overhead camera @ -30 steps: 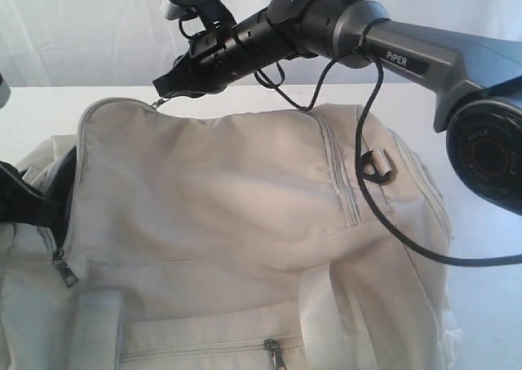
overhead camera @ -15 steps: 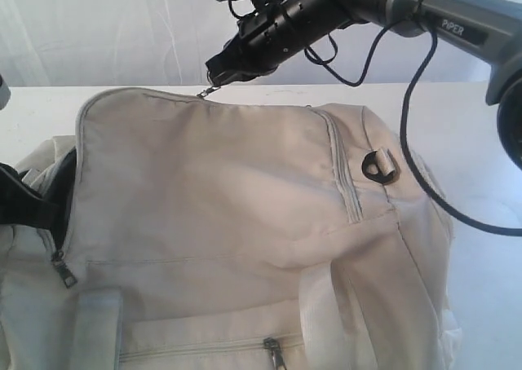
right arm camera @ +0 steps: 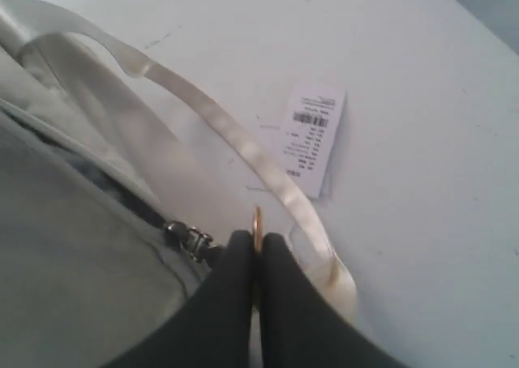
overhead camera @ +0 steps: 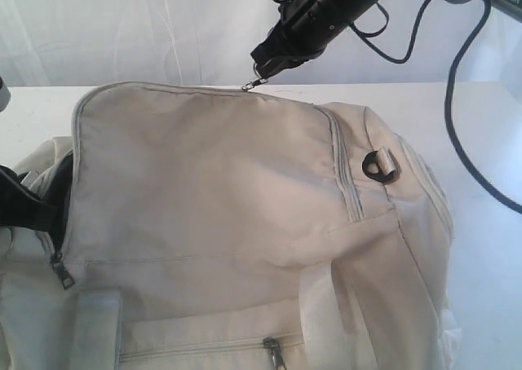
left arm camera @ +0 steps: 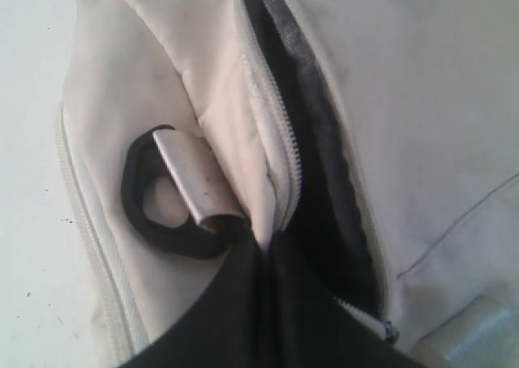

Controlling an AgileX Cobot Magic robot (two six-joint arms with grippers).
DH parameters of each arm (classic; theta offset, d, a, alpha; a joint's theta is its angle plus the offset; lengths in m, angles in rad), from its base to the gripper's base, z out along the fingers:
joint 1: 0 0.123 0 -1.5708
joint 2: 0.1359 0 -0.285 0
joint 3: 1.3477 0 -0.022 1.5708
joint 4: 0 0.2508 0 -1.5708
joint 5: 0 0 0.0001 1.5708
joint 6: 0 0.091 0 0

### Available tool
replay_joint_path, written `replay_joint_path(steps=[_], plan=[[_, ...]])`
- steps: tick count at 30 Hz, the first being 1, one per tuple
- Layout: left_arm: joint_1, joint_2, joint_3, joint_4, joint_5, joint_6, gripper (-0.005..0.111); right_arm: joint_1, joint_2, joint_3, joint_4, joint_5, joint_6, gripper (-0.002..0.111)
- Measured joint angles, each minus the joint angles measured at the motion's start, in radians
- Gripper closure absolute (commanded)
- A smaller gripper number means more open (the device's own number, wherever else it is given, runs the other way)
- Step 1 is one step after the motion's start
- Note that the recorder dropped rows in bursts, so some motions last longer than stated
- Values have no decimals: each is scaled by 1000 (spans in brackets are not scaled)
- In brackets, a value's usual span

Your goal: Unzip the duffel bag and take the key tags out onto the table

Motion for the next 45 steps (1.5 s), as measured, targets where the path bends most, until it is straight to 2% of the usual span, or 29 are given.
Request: replay_joint_path(steps=[20, 45], plan=[[0, 0, 0, 0, 7, 0, 107, -45, -204, 194, -357, 68, 240, 108], [0, -6, 0, 4, 12, 0, 107, -57, -421, 497, -400, 39, 295, 108]])
